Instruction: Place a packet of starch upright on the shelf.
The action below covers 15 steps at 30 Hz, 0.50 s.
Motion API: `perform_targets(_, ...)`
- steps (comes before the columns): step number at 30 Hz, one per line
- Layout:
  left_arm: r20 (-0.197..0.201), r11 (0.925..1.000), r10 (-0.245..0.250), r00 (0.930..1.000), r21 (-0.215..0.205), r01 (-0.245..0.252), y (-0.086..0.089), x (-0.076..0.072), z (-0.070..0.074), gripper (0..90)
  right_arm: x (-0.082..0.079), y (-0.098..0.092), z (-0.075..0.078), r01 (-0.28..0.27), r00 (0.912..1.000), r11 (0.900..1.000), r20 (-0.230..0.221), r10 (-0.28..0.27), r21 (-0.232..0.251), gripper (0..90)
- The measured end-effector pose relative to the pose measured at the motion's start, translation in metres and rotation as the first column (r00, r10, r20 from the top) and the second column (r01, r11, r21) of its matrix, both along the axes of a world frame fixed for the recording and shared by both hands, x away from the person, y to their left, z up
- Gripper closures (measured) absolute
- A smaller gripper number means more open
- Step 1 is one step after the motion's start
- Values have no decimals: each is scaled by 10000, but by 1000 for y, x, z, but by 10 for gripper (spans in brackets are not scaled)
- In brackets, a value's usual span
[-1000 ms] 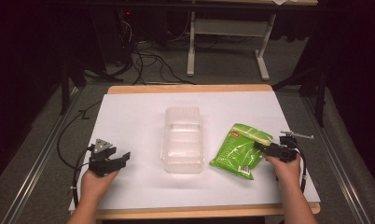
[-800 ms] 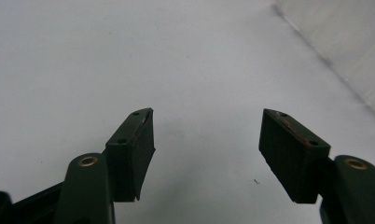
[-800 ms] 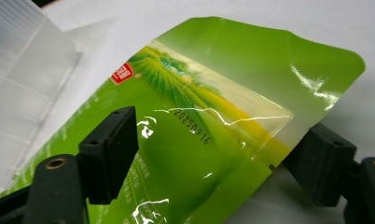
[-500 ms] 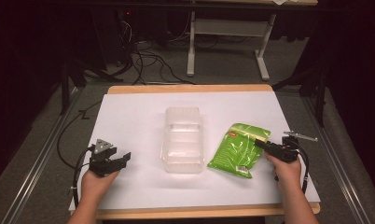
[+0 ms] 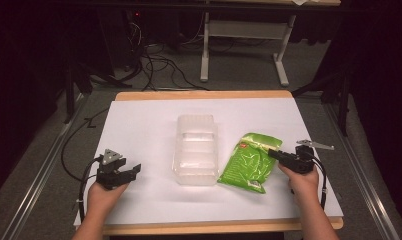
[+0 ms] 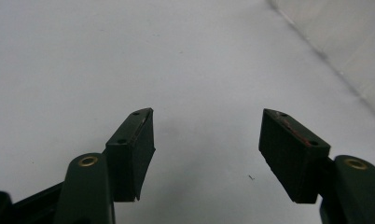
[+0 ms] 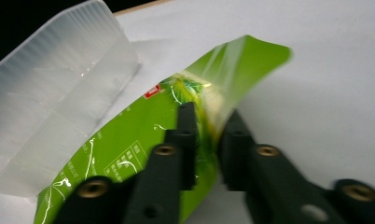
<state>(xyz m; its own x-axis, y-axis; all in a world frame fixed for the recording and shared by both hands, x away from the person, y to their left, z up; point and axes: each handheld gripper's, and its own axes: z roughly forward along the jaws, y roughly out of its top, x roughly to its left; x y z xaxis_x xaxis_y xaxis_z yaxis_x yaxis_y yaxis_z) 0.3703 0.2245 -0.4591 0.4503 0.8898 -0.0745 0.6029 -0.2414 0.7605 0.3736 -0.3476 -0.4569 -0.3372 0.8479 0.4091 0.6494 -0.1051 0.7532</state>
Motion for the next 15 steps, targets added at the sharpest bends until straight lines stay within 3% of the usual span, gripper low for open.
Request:
perform_targets(4,-51,9999,-97,9999,82,98,0,1,-1,363,11,-1,-8,248,9985,9995,-486,-238,203,563)
perform_targets(8,-101,9999,-84,9999,125,85,1,2,-2,363,23,-8,-18,472,9952,9972,-881,-420,582,550)
perform_targets(11,-132,9999,-123,9998,116,125,2,2,-2,363,27,-8,-20,349,9952,9962,-937,-274,792,601)
perform_targets(15,-149,9998,-156,9998,103,157,1,2,-2,362,23,-1,-15,-20,9977,9985,-672,57,547,834)
